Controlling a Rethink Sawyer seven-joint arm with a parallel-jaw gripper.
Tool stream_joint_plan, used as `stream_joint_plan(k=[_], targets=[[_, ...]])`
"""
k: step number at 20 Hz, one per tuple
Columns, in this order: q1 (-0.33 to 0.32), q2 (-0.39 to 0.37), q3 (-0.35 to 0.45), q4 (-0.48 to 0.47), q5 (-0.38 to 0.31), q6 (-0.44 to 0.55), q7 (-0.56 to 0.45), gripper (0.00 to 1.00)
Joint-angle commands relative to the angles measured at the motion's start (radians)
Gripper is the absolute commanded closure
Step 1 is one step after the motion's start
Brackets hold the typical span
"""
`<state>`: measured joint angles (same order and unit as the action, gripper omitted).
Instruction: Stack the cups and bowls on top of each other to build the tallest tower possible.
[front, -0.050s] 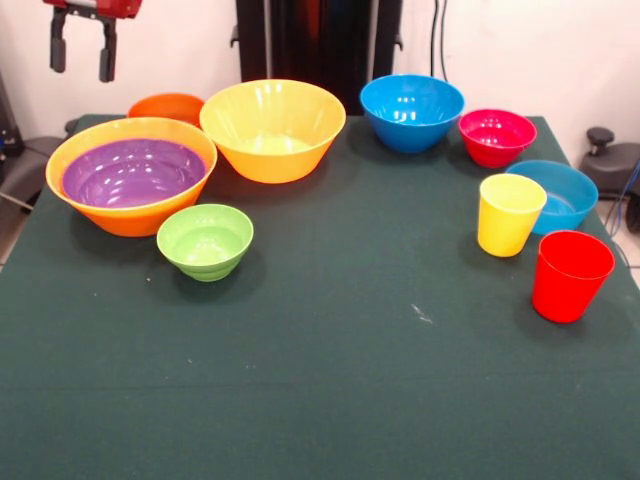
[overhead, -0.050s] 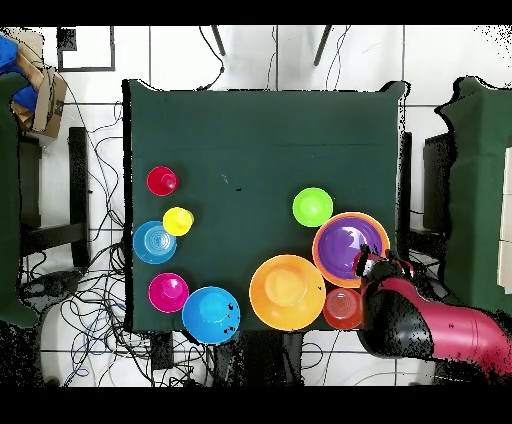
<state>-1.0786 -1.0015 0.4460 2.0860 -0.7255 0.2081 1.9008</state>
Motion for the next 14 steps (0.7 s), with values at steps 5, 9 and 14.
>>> stream_joint_plan(k=[5, 9, 14], targets=[[0.043, 0.033, 0.039, -0.014, -0.050, -0.020, -0.008, 0.00], [0.063, 0.030, 0.034, -0.023, -0.042, -0.010, 0.000, 0.00], [0.151, 0.043, 0.012, -0.064, 0.030, 0.062, 0.059, 0.00]])
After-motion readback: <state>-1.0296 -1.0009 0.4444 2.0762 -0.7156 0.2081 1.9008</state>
